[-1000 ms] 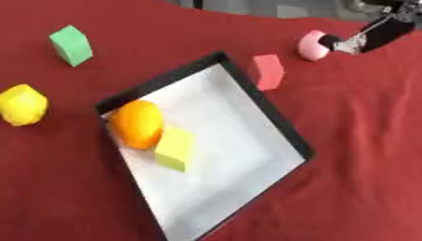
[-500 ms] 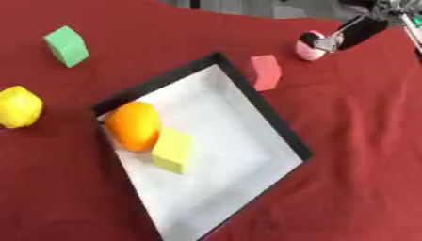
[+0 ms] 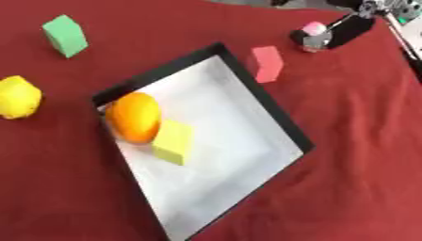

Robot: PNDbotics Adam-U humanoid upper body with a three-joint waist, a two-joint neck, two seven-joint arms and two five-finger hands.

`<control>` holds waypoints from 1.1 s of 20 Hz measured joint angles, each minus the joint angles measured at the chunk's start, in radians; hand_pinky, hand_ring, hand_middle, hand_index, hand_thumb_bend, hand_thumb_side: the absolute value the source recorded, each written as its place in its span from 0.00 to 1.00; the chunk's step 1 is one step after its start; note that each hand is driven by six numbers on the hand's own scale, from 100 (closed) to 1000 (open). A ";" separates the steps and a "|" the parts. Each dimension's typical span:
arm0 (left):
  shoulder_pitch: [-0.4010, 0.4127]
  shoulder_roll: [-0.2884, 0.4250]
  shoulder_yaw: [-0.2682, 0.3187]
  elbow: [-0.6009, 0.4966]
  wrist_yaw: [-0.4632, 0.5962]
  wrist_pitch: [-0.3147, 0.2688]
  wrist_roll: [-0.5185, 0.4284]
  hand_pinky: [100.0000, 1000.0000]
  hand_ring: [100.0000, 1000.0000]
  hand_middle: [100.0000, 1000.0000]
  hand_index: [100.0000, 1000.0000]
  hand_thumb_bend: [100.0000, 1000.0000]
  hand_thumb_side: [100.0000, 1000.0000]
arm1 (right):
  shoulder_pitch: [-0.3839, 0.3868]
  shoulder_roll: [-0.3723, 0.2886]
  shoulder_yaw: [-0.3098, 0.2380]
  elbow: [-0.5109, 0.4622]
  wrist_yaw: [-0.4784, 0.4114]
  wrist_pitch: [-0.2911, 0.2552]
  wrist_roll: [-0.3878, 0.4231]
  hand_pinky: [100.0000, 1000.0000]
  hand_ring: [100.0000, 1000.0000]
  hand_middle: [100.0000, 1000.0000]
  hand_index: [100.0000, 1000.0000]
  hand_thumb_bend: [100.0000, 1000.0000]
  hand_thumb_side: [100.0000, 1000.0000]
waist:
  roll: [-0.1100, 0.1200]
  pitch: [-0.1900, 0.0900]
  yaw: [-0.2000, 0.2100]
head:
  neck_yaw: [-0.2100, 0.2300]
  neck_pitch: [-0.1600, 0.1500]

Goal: Pick up objects on the table and place them in the box.

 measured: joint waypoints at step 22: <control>-0.007 0.000 0.000 -0.001 0.000 0.000 0.000 0.62 0.83 0.67 0.74 0.24 0.60 | 0.026 0.011 0.059 -0.007 -0.019 -0.014 -0.014 1.00 0.94 0.89 1.00 0.03 0.38 | -0.003 0.000 0.006 | 0.009 0.011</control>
